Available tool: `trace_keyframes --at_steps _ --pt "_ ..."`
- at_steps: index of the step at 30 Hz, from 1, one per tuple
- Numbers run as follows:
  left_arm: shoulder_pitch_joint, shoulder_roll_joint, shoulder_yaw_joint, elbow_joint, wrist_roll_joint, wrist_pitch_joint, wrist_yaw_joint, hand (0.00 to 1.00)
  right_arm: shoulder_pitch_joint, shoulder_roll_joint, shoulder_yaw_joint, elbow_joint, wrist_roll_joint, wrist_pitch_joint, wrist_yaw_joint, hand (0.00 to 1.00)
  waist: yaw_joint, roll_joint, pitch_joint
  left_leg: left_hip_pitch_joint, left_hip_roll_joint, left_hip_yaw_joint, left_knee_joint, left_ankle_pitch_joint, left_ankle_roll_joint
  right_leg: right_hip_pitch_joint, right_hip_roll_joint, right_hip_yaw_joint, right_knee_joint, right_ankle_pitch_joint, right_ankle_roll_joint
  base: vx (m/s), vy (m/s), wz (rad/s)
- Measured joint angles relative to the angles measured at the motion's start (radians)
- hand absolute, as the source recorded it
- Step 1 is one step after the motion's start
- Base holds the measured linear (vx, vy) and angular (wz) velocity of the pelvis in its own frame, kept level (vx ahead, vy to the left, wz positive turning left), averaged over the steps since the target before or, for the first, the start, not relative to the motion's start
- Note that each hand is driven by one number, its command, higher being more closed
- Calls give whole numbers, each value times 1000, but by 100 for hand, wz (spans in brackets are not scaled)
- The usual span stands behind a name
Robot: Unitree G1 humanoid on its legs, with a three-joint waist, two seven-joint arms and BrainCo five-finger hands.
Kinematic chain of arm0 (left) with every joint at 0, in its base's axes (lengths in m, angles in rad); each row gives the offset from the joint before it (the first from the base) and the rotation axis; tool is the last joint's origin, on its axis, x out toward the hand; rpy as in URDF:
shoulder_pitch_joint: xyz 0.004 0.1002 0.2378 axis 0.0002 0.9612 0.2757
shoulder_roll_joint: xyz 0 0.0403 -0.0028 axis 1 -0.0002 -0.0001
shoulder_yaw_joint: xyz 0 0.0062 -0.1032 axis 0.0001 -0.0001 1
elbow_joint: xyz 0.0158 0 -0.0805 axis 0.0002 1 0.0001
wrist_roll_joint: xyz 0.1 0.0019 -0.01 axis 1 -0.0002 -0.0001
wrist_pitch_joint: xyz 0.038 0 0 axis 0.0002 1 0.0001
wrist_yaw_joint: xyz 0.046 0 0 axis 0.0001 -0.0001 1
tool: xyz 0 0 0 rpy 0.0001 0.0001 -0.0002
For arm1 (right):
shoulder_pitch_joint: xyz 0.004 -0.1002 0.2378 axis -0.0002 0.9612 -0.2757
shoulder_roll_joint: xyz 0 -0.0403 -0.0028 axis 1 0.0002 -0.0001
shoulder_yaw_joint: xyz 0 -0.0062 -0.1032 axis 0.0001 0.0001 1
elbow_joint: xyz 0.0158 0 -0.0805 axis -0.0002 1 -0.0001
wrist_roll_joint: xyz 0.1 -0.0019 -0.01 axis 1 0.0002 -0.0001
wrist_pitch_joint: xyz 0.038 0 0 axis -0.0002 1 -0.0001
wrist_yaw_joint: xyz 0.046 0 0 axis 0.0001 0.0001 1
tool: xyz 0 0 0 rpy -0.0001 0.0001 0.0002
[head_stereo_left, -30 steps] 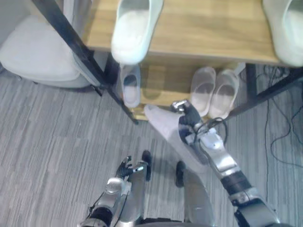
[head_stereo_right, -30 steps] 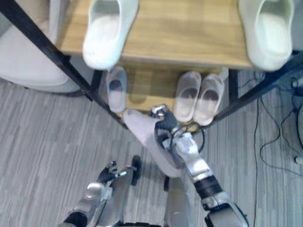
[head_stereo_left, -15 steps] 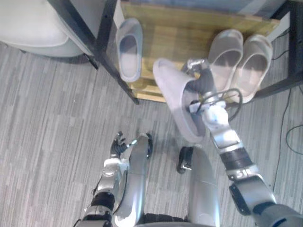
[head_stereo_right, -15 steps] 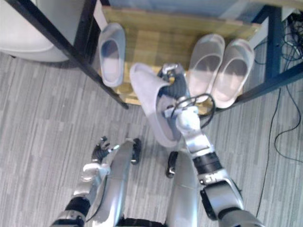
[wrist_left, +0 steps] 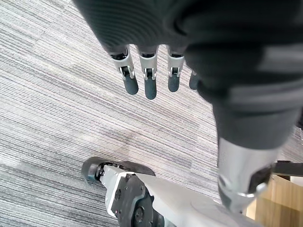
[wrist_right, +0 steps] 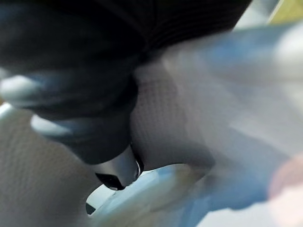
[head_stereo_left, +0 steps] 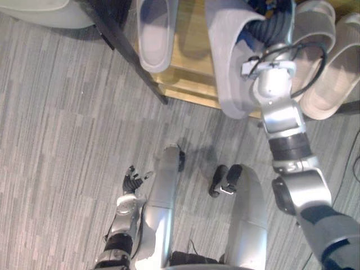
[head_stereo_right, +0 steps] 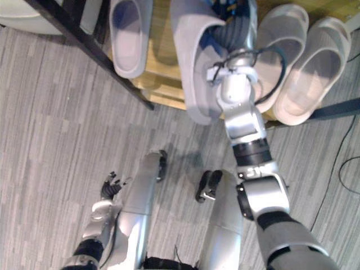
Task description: Organize the slippers on the shoe rack
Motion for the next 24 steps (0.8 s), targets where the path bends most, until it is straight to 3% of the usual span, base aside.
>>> trace_keyframes --at_steps 8,9,24 --pt "-3 -2 -32 -24 -28 0 18 0 -102 2 12 152 0 26 -26 100 23 0 0 -59 -13 -20 25 3 -11 -47 -15 -16 33 -18 0 -2 -4 7" --pt "-4 -1 -40 -25 -28 0 19 0 -117 2 14 179 0 29 -27 0 28 0 0 -60 -13 -22 25 3 -11 -48 -15 -17 33 -18 1 0 0 0" --pt "-18 -1 -49 -23 -33 -2 45 0 -164 24 -3 205 5 33 -93 0 36 0 0 -88 -27 -44 18 12 -25 -65 -22 -37 32 -20 4 -5 3 4"
